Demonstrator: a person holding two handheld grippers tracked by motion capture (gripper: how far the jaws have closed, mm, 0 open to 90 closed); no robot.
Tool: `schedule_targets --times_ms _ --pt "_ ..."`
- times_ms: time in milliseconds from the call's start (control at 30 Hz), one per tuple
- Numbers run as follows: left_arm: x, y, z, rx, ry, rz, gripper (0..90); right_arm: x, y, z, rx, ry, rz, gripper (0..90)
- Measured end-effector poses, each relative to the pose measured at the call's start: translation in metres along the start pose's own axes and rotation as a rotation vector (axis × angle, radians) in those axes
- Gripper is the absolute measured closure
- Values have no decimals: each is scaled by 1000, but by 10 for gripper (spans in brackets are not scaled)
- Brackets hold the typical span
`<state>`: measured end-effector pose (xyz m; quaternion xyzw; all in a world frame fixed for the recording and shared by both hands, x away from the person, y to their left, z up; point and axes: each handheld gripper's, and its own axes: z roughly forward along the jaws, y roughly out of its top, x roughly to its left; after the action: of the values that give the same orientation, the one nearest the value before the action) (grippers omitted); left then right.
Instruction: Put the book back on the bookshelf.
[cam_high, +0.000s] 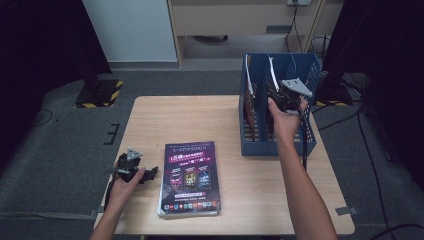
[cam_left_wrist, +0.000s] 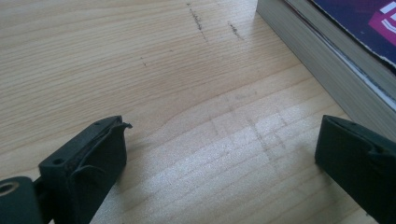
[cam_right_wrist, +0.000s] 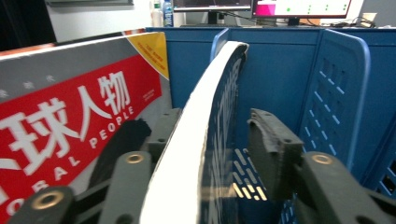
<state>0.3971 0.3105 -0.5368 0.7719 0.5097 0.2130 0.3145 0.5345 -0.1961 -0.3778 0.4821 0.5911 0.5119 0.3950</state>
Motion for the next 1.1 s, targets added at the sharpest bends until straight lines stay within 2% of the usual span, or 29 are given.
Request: schedule_targets --times_ms 167,400,667,1100 --pt "0 0 0 0 -1 0 14 1 2 -3 17 21 9 452" --pt "0 0 0 0 -2 3 13 7 6 -11 34 35 -17 368" --pt "0 1 1 1 -2 3 13 8 8 -19 54 67 11 273" --pt "0 1 1 1 -2 3 12 8 7 -35 70 89 13 203"
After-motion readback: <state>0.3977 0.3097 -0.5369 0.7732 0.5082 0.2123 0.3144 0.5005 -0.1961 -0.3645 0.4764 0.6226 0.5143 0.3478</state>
